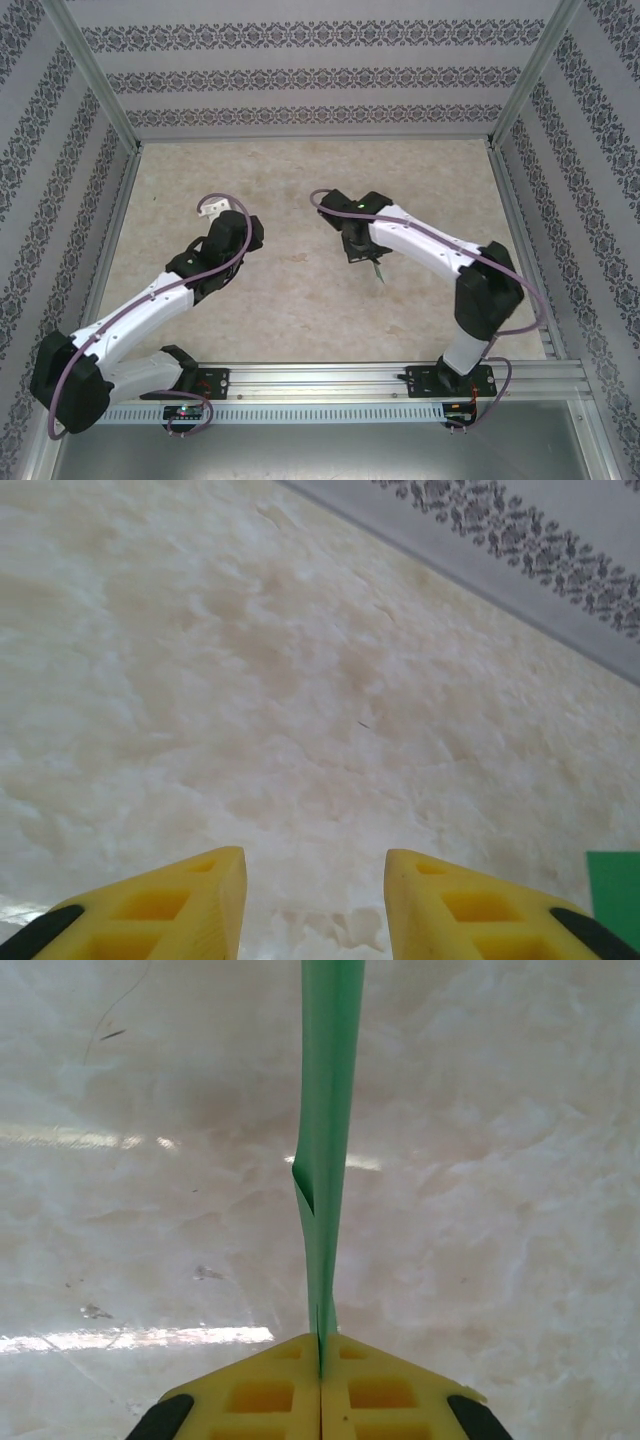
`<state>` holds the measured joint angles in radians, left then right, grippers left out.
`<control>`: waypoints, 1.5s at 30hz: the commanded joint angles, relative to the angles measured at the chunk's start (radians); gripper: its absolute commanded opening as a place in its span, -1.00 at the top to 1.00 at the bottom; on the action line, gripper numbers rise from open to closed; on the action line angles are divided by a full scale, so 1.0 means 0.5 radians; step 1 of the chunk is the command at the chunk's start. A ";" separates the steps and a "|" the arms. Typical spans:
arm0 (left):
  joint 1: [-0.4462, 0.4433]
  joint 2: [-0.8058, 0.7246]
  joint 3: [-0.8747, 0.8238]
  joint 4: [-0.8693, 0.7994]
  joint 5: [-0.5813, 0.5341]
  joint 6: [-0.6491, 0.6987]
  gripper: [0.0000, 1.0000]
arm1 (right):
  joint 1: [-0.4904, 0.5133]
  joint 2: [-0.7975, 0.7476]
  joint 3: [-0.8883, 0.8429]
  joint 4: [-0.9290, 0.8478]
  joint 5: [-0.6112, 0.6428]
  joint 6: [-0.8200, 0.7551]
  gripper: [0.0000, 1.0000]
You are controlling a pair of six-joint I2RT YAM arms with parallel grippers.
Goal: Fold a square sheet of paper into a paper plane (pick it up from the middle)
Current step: Turn over the paper at the center of the table, then third fold the triangle at the center of the table.
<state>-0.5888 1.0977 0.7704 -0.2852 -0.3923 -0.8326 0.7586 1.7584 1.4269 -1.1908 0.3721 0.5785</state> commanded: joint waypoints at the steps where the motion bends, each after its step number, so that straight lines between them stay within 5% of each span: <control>1: 0.029 -0.055 -0.020 -0.090 -0.129 -0.050 0.15 | 0.063 0.221 0.136 -0.035 -0.047 0.116 0.86; 11: 0.036 -0.221 -0.038 -0.236 -0.184 0.005 0.14 | 0.148 0.646 0.419 0.166 -0.465 0.084 0.62; 18: 0.044 -0.147 -0.026 -0.192 -0.024 0.062 0.07 | 0.094 0.353 0.263 0.616 -0.896 0.090 0.17; 21: 0.043 0.004 0.033 -0.122 0.129 0.109 0.06 | -0.025 0.070 -0.008 0.869 -0.972 0.114 0.12; 24: 0.045 0.259 0.116 0.089 0.518 0.211 0.08 | -0.259 -0.248 -0.411 1.130 -0.972 0.140 0.00; 31: -0.082 1.133 0.614 0.240 1.347 0.257 0.39 | -0.825 -0.460 -1.064 1.734 -1.589 0.141 0.04; 37: -0.191 1.587 0.985 0.075 1.429 0.220 0.48 | -0.871 -0.367 -1.140 1.740 -1.666 0.087 0.12; 45: -0.194 1.807 1.160 -0.015 1.503 0.255 0.50 | -0.860 -0.324 -1.238 1.781 -1.685 0.082 0.15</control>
<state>-0.6880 1.9907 1.3163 -0.2588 0.3222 -0.7269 0.3252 1.5826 0.8268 -0.3328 -0.4473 0.6342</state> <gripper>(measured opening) 0.248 0.425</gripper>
